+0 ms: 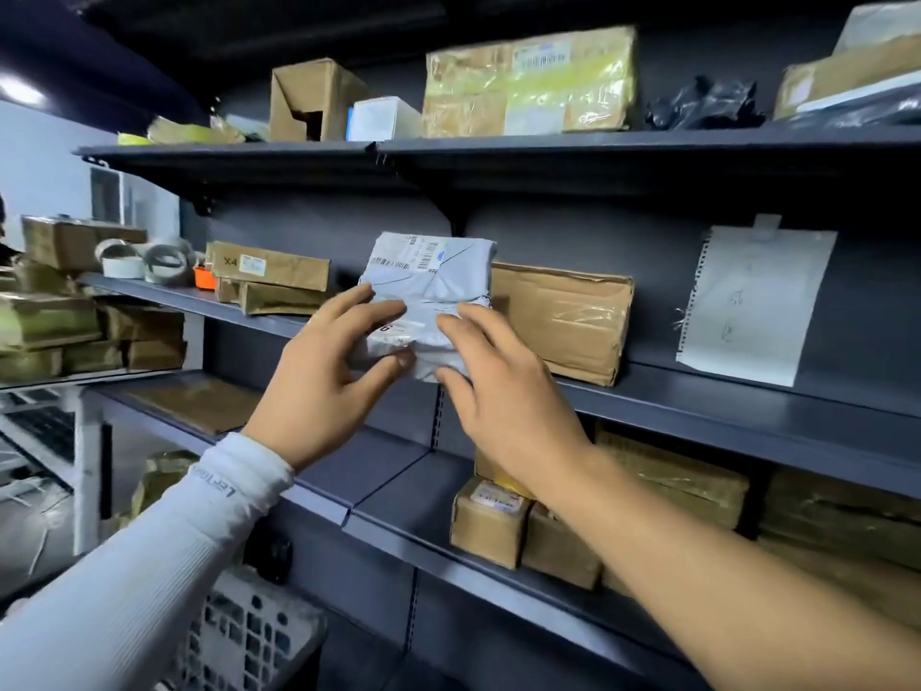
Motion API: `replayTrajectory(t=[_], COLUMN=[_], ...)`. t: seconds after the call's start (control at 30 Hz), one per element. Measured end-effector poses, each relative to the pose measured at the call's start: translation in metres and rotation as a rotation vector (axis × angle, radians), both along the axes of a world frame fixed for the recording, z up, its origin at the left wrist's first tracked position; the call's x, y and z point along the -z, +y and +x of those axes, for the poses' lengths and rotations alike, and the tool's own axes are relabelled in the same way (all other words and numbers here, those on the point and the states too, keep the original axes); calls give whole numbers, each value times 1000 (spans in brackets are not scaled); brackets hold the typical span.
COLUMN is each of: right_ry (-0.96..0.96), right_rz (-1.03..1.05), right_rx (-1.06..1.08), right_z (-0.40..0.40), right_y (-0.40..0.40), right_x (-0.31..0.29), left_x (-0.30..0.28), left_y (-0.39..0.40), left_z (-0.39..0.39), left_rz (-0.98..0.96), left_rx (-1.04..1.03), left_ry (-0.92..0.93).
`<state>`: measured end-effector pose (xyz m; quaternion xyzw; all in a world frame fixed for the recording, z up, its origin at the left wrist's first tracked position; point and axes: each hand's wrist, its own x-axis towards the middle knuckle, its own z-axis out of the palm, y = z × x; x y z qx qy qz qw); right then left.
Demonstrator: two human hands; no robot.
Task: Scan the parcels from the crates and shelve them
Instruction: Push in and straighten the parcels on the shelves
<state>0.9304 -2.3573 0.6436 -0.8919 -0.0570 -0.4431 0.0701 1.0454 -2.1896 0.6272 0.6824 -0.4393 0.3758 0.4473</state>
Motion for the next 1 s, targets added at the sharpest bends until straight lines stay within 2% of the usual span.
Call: replayTrajectory(t=[0.13, 0.47, 0.67, 0.87, 0.93, 1.0], right_ry=[-49, -25, 99, 191, 178, 58], right_rz=[54, -20, -46, -160, -233, -345], right_rx=[-18, 131, 322, 440, 464, 464], right_z=[23, 96, 143, 167, 176, 190], right_y=[8, 13, -4, -17, -23, -32], right_x=[-34, -79, -94, -101, -93, -79], left_x=[-27, -58, -79, -90, -91, -89], left_y=[0, -24, -54, -83, -90, -97], left_z=[27, 99, 149, 192, 202, 211], left_rz=[-78, -250, -147, -126, -145, -143], left_rx=[-30, -55, 9, -10, -34, -53], left_ry=[-46, -56, -66, -54, -11, 46])
